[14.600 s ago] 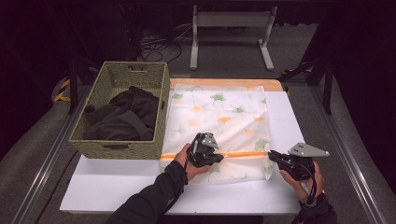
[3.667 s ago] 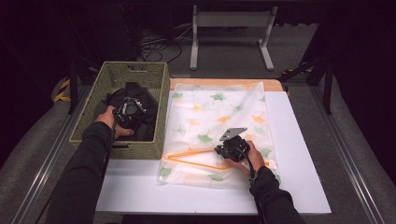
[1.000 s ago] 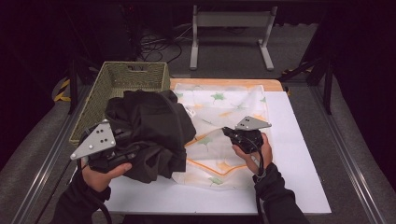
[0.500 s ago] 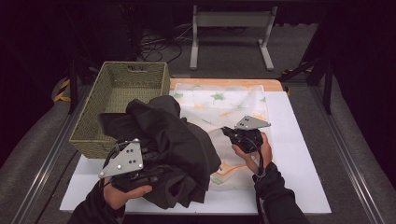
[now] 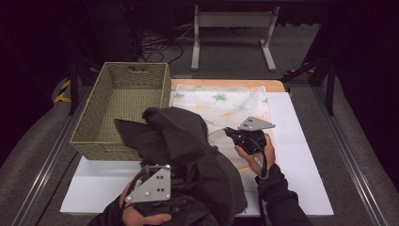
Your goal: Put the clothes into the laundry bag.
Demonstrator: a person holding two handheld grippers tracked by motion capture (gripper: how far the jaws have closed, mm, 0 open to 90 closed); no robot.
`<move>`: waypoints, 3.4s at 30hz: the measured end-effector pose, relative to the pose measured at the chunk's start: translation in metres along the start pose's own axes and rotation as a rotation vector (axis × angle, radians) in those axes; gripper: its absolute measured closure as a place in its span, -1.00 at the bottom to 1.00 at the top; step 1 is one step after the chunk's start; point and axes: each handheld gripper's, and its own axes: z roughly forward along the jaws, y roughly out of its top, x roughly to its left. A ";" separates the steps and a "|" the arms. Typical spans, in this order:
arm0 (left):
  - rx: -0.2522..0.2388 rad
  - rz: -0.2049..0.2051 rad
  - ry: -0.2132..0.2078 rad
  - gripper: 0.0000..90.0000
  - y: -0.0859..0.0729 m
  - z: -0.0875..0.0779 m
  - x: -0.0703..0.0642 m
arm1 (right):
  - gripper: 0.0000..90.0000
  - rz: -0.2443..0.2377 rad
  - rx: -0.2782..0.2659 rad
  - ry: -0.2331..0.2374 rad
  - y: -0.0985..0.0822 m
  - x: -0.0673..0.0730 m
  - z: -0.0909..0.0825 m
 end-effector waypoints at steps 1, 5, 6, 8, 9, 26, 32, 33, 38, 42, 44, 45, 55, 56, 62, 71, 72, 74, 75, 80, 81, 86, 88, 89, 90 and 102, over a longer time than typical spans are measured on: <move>0.038 -0.003 0.017 0.55 -0.002 0.011 0.003 | 1.00 0.008 0.000 0.001 0.000 0.000 -0.001; 0.161 -0.056 0.083 0.55 -0.016 0.049 0.025 | 1.00 0.006 -0.006 0.005 0.001 -0.001 -0.004; 0.180 -0.101 0.096 0.54 -0.022 0.061 0.036 | 1.00 0.003 -0.006 0.006 0.001 -0.001 -0.005; 0.204 -0.150 0.120 0.54 -0.027 0.075 0.049 | 1.00 -0.003 -0.006 0.008 0.002 0.000 -0.006; 0.212 -0.169 0.129 0.54 -0.028 0.081 0.055 | 1.00 -0.003 -0.007 0.005 0.003 0.001 -0.008; 0.250 -0.363 0.444 0.46 -0.033 0.145 0.119 | 1.00 0.004 -0.050 0.054 0.019 0.019 -0.035; 0.171 -0.454 0.556 0.36 -0.037 0.159 0.131 | 1.00 -0.010 -0.023 0.074 0.017 0.027 -0.029; 0.170 -0.463 0.545 0.32 -0.037 0.159 0.132 | 1.00 -0.017 -0.012 0.074 0.016 0.028 -0.027; 0.088 -0.429 0.459 -0.06 -0.041 0.149 0.125 | 1.00 -0.002 0.000 0.075 0.008 0.021 -0.026; 0.076 -0.375 0.373 -0.37 -0.042 0.133 0.112 | 1.00 -0.008 0.021 0.072 -0.001 0.020 -0.024; 0.084 -0.320 0.358 -0.53 -0.042 0.121 0.102 | 1.00 -0.003 0.025 0.073 -0.003 0.019 -0.025; 0.082 -0.289 0.353 -0.58 -0.041 0.113 0.097 | 1.00 -0.002 0.023 0.072 -0.004 0.019 -0.025; 0.061 -0.131 0.368 -0.75 -0.048 0.013 0.081 | 1.00 -0.012 0.039 0.059 -0.008 0.021 -0.025; 0.061 -0.131 0.368 -0.76 -0.048 0.013 0.081 | 1.00 -0.012 0.039 0.059 -0.008 0.021 -0.025; 0.039 -0.157 0.499 -0.80 -0.061 -0.028 0.103 | 1.00 -0.020 0.043 0.058 -0.008 0.022 -0.025; 0.159 -0.227 0.473 -0.62 -0.077 -0.008 0.133 | 1.00 -0.025 0.052 0.067 -0.008 0.022 -0.024; 0.161 -0.220 0.493 -0.45 -0.076 -0.008 0.133 | 1.00 -0.025 0.051 0.067 -0.008 0.022 -0.024; 0.154 -0.221 0.496 -0.01 -0.076 -0.008 0.135 | 1.00 -0.028 0.052 0.064 -0.008 0.023 -0.024; 0.157 -0.221 0.486 0.27 -0.077 -0.008 0.137 | 1.00 -0.029 0.052 0.062 -0.008 0.023 -0.024; 0.114 -0.237 0.375 0.84 -0.077 -0.006 0.136 | 1.00 -0.034 0.052 0.054 -0.007 0.023 -0.024; 0.090 -0.238 0.335 0.84 -0.075 -0.006 0.132 | 1.00 -0.033 0.049 0.053 -0.007 0.023 -0.024; 0.073 -0.131 0.200 0.85 -0.057 0.016 0.103 | 1.00 -0.006 0.022 0.056 -0.006 0.019 -0.027; 0.089 -0.106 0.158 0.85 -0.054 0.032 0.095 | 1.00 -0.001 0.001 0.060 -0.004 0.019 -0.030; 0.089 -0.106 0.158 0.85 -0.054 0.032 0.095 | 1.00 0.004 -0.007 0.061 -0.002 0.019 -0.032; 0.106 -0.103 0.117 0.85 -0.054 0.049 0.089 | 1.00 0.012 -0.022 0.066 -0.001 0.019 -0.034; 0.167 -0.147 0.233 0.85 -0.064 0.127 0.093 | 1.00 0.036 -0.107 0.166 0.013 0.031 -0.052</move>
